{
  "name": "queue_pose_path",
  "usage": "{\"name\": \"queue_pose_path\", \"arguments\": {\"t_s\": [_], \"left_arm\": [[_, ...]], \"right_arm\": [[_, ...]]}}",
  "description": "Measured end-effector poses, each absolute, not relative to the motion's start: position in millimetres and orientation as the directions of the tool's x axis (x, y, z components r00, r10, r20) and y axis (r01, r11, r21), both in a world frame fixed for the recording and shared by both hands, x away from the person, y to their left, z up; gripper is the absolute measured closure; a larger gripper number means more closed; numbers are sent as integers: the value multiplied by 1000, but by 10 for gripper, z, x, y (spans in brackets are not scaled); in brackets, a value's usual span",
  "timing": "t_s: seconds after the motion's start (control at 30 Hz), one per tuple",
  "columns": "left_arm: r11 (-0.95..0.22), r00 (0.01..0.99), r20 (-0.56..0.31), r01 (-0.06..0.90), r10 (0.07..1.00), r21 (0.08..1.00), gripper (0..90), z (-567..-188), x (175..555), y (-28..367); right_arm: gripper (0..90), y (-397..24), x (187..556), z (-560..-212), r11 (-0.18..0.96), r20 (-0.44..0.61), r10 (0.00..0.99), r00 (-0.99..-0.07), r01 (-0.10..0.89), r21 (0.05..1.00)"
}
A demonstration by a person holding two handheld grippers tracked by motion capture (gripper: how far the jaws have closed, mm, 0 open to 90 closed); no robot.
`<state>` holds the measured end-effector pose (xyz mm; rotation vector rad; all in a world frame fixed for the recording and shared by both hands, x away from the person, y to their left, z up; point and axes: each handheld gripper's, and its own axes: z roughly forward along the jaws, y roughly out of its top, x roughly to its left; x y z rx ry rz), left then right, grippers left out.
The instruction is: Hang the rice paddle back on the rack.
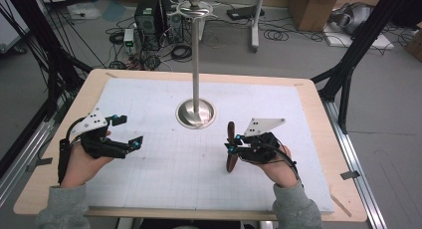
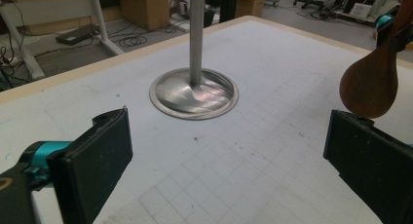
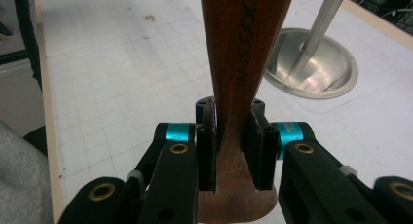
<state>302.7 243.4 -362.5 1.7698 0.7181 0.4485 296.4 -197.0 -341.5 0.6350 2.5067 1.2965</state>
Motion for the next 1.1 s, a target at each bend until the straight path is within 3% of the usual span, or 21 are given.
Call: {"name": "queue_pose_path", "arguments": {"t_s": [0.6,1.1], "left_arm": [[-189,735,-56,246,676,951,42,-3623,3004,2468],[-184,714,-60,259,697,948,42,-3647,2941,2567]], "right_arm": [[773,-2127,3079,-3282,409,41,488,-872,270,872],[773,-2190,3239,-3147,360,28,510,-860,243,901]]}}
